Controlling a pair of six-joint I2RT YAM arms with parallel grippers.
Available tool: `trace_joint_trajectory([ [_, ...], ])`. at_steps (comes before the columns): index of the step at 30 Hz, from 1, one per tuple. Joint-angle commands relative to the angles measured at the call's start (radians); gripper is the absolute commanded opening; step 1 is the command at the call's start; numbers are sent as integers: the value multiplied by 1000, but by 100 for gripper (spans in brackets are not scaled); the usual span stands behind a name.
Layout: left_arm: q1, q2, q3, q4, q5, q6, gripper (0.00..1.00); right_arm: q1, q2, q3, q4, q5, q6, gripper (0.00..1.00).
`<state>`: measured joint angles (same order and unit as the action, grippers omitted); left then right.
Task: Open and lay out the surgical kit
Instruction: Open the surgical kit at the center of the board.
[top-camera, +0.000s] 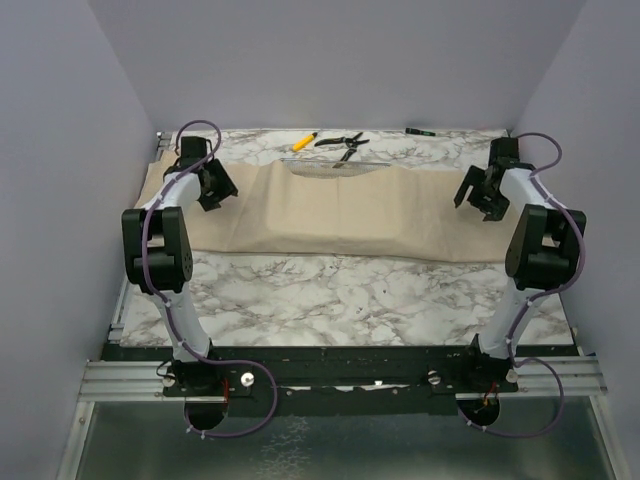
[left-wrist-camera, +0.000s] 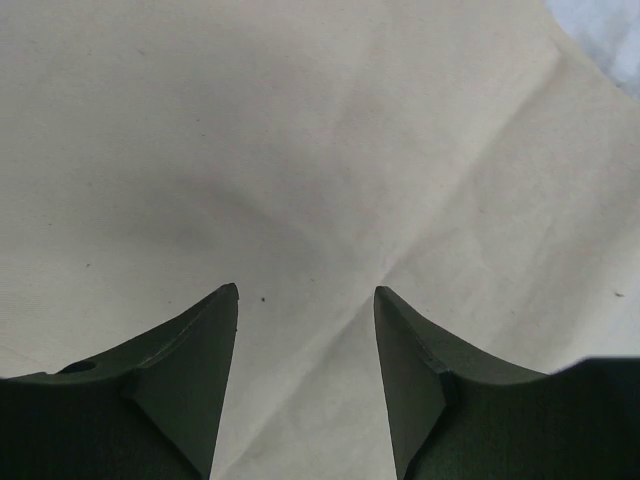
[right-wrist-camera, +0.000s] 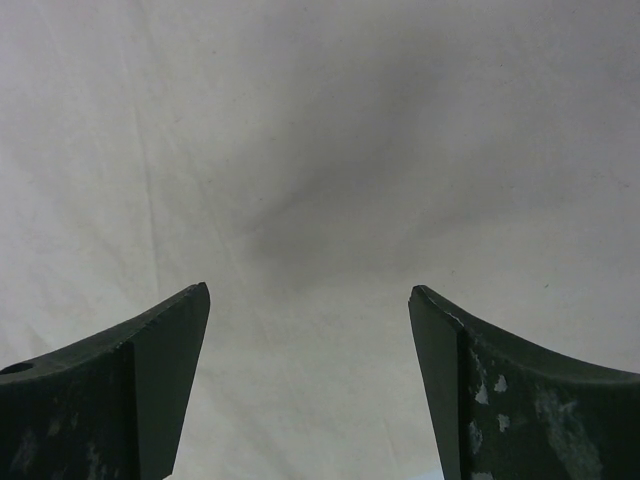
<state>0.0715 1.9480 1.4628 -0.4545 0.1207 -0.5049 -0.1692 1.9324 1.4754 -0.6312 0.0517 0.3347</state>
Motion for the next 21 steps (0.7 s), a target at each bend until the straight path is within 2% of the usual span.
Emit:
trace_joint_trajectory([
  [1, -2, 38, -38, 51, -126, -81, 58, 2, 66, 37, -37, 36, -84, 86],
  [12, -25, 43, -155, 86, -239, -360, 58, 13, 267, 140, -74, 122, -148, 81],
  [21, -46, 69, -168, 86, -238, -540, 58, 13, 456, 360, -142, 123, -173, 78],
])
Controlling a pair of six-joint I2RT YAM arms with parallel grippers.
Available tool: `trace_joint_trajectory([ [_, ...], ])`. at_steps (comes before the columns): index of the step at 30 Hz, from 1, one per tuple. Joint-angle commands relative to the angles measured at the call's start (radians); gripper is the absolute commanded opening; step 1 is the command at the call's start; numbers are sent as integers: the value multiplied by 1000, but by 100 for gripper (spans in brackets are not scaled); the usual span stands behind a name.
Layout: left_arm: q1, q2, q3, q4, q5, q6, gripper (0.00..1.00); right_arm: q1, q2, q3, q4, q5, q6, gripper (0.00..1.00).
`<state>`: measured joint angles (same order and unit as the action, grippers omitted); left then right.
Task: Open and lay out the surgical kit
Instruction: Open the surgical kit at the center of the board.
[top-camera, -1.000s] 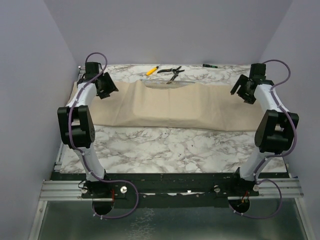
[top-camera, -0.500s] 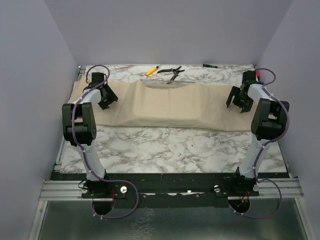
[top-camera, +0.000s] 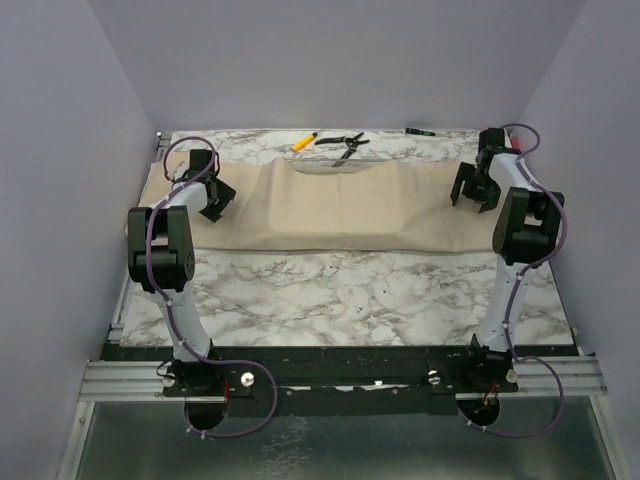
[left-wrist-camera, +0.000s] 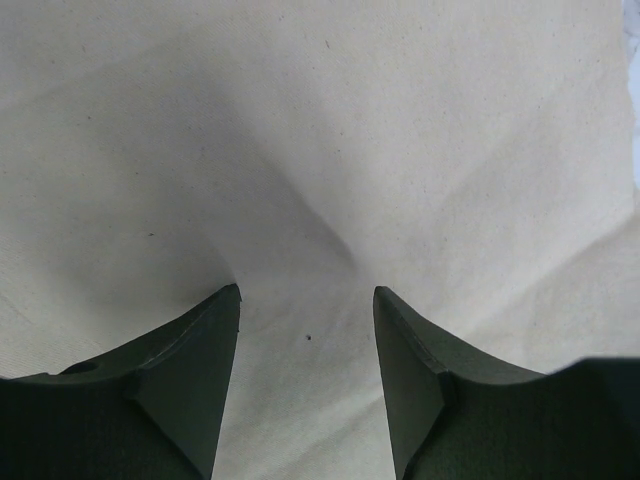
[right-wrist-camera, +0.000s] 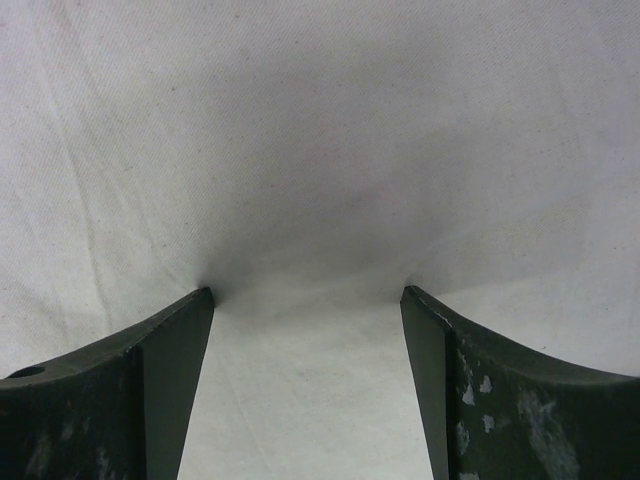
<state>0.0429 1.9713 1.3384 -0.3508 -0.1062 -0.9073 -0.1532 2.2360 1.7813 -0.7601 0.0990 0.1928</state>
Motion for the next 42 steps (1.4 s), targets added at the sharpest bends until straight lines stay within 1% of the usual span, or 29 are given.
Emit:
trace_joint_trajectory([
  [1, -17, 49, -40, -17, -14, -152, 58, -2, 171, 81, -24, 71, -31, 77],
  [8, -14, 125, 71, -26, -6, -153, 58, -3, 226, 196, -29, 45, -28, 75],
  [12, -10, 115, 99, -42, -55, -156, 58, -3, 203, 222, -49, 26, -6, 75],
  [16, -9, 76, 90, -114, -162, -188, 58, -2, 121, 190, -20, 24, 21, 74],
  [20, -7, 28, 3, -160, -231, -257, 59, -2, 78, 155, 2, 20, 23, 75],
  [23, 10, 6, -68, -166, -235, -283, 60, -1, 86, 135, -7, 14, 23, 75],
  [27, 46, -2, -121, -170, -216, -272, 60, 0, 84, 84, -10, 5, 32, 74],
  [34, 57, 31, -57, -174, -238, -127, 60, 1, 37, -43, 1, 40, 82, 74],
  [38, 58, 30, -69, -179, -234, -125, 60, 2, 4, -124, 11, 86, 118, 73],
  [42, 67, 21, -115, -186, -230, -147, 61, 2, 2, -149, 33, 118, 88, 73],
])
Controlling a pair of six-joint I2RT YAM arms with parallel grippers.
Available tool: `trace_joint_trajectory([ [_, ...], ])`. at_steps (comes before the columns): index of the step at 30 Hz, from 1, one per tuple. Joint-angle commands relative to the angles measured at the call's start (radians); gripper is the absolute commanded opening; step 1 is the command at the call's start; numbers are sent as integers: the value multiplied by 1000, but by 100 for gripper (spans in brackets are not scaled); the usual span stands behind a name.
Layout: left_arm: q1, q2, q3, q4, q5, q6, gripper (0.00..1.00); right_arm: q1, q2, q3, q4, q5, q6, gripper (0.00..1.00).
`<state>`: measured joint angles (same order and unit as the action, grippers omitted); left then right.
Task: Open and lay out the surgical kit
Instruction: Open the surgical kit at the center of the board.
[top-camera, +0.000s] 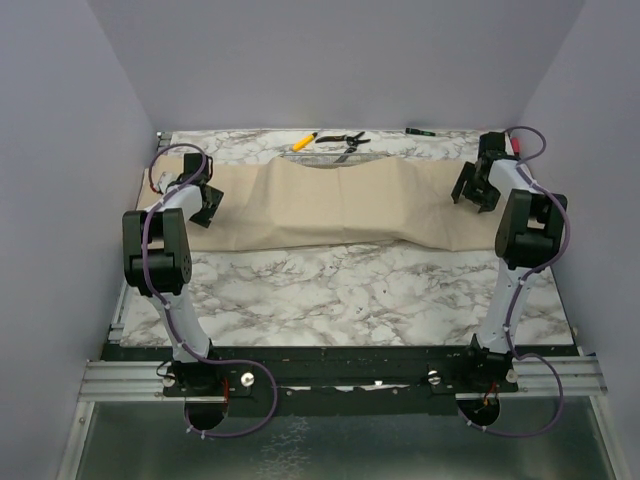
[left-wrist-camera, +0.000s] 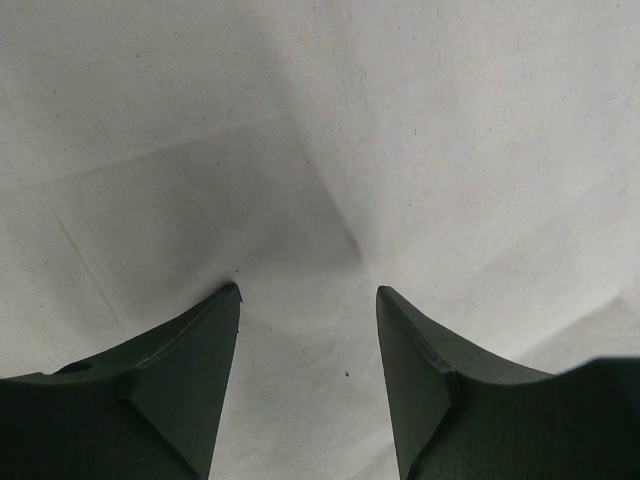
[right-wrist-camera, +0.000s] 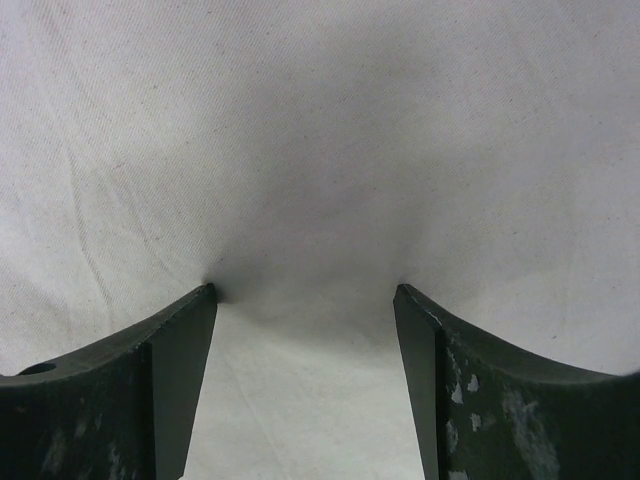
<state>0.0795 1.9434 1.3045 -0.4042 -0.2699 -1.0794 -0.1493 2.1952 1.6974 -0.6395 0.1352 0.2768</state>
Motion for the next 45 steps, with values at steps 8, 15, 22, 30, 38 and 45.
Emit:
trace_joint_trajectory([
  [8, 65, 52, -108, -157, -101, 67, 61, -3, 57, -81, -95, 168, 7, 72],
  [15, 70, -1, -104, -179, -117, 101, 60, -2, 17, -78, -144, 253, 59, 71],
  [22, 68, -49, 26, -184, -87, 181, 60, -1, -38, 55, -175, 147, 35, 71],
  [30, 34, 21, 229, -142, 40, 352, 60, 41, -23, 209, -69, -94, 67, 73],
  [38, 1, 76, 221, -44, 200, 339, 60, 132, 162, 471, -28, -189, 338, 64],
  [45, -20, 72, 105, 23, 172, 314, 59, 210, 303, 616, -58, -163, 469, 61],
])
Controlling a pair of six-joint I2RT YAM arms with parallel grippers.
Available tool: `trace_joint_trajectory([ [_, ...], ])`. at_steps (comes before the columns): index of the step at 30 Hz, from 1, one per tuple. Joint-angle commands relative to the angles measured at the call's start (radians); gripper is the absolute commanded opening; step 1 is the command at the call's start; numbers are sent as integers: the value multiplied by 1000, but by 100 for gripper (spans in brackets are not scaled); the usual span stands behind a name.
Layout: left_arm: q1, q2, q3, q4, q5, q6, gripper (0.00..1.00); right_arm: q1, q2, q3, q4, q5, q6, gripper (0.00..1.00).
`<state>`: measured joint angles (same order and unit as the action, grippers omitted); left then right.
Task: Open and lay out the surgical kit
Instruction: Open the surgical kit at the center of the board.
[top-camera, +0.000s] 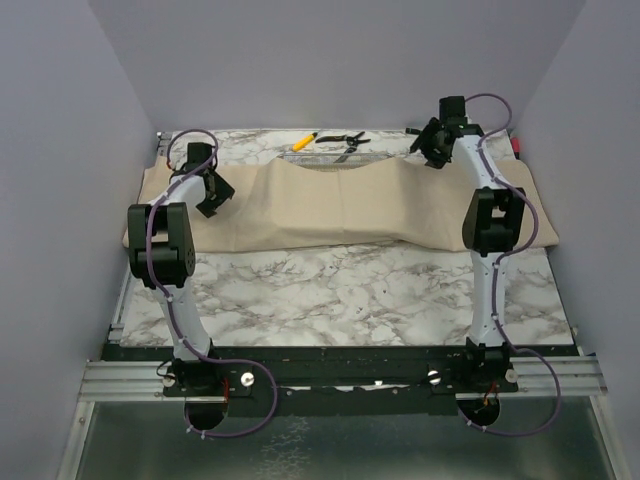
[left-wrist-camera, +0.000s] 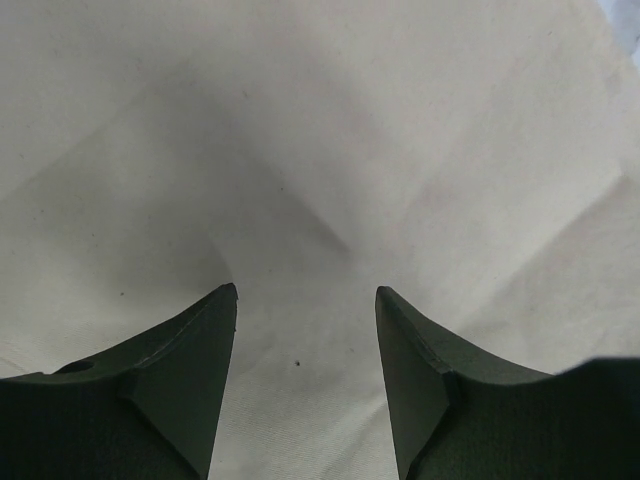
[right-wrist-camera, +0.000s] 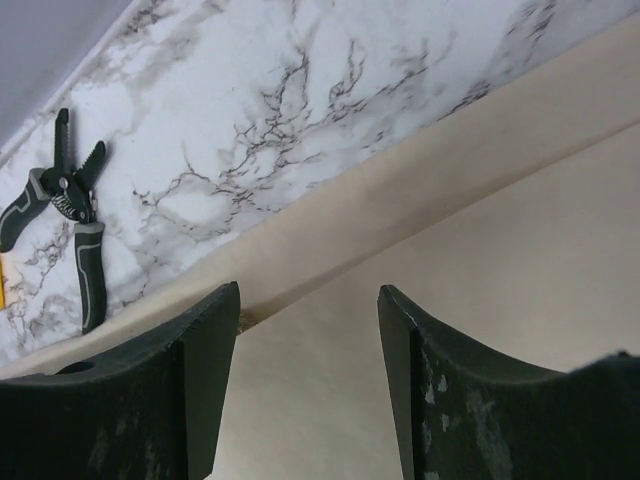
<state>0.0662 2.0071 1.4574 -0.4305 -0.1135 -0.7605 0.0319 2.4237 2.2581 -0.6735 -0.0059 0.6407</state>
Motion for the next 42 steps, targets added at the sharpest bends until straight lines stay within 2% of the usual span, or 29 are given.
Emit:
trace_joint_trajectory([
  [1, -6, 8, -57, 51, 11, 2, 59, 35, 88, 66, -24, -17, 110, 61],
  [5, -4, -1, -94, 51, -18, 14, 59, 47, 123, 79, -5, -8, 113, 60],
  [8, -5, -5, -110, 51, -25, 19, 59, 52, 154, 140, -81, 40, 105, 58],
  [14, -3, -7, -108, 50, -34, 28, 59, 54, 109, 106, -161, 71, 78, 49],
  [23, -2, -2, -89, 51, -41, 40, 59, 56, 47, 75, -219, 12, 46, 35],
  [30, -1, -7, -51, 50, -11, 70, 59, 57, -33, 15, -226, 11, 29, 2],
  [34, 0, -16, 12, 51, 75, 97, 60, 63, -129, -74, -228, 12, 0, 1],
  [37, 0, -21, 66, 51, 158, 92, 60, 71, -232, -202, -214, -28, -36, 0],
  [39, 0, -21, 99, 52, 191, 84, 61, 85, -324, -330, -164, -24, -69, 1],
  [42, 0, -7, 140, 55, 219, 73, 61, 120, -481, -564, 4, -8, -143, 1],
])
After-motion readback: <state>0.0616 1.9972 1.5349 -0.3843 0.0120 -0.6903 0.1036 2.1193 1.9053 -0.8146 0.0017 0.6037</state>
